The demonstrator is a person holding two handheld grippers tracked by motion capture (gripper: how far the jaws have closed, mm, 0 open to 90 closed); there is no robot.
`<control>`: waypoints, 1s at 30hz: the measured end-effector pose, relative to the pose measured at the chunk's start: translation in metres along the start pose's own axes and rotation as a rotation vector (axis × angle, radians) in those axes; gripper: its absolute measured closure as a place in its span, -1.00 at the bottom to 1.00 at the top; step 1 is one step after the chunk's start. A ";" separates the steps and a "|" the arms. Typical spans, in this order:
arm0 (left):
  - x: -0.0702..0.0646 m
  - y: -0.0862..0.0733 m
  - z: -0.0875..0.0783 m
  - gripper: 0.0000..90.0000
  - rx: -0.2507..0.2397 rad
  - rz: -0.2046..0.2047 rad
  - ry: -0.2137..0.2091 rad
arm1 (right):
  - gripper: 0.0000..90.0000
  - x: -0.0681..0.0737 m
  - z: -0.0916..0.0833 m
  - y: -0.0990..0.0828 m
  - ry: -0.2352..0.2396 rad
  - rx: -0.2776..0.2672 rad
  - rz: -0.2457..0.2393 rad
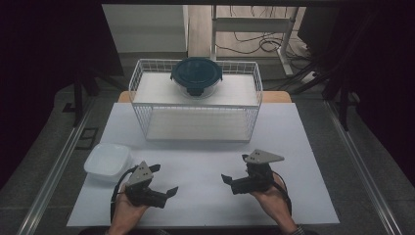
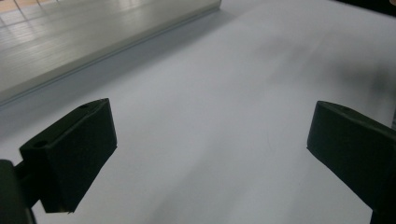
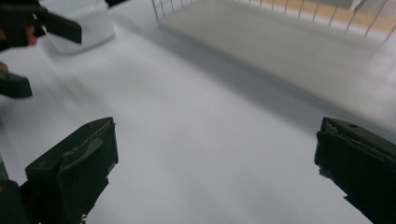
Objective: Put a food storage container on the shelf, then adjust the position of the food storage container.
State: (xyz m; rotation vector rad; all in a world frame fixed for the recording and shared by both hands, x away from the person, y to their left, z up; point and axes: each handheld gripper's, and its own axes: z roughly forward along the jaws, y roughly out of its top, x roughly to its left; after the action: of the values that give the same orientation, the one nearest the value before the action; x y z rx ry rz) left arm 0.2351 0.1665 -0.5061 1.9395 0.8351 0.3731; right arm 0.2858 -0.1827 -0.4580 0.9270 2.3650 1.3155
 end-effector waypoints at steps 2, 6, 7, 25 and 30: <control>-0.002 -0.002 0.005 -0.99 0.026 0.011 0.003 | -1.00 0.000 0.002 -0.017 -0.012 0.020 0.008; -0.003 -0.004 0.012 -0.99 0.065 0.013 0.012 | -1.00 0.000 0.004 -0.039 -0.038 0.075 0.001; -0.002 -0.003 0.013 -0.99 0.067 0.011 0.018 | -1.00 0.001 0.004 -0.040 -0.039 0.076 0.001; 0.055 0.029 -0.022 0.18 0.030 -0.086 0.193 | -1.00 -0.007 0.002 -0.042 -0.096 0.057 -0.013; 0.089 0.026 -0.038 0.67 0.053 -0.164 0.278 | -1.00 -0.009 0.003 -0.043 -0.102 0.058 -0.014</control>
State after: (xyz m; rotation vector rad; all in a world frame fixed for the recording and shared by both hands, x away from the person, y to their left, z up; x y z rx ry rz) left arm 0.2878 0.2451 -0.4727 1.8761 1.1868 0.5337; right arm 0.2771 -0.2028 -0.4963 0.9681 2.3386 1.1711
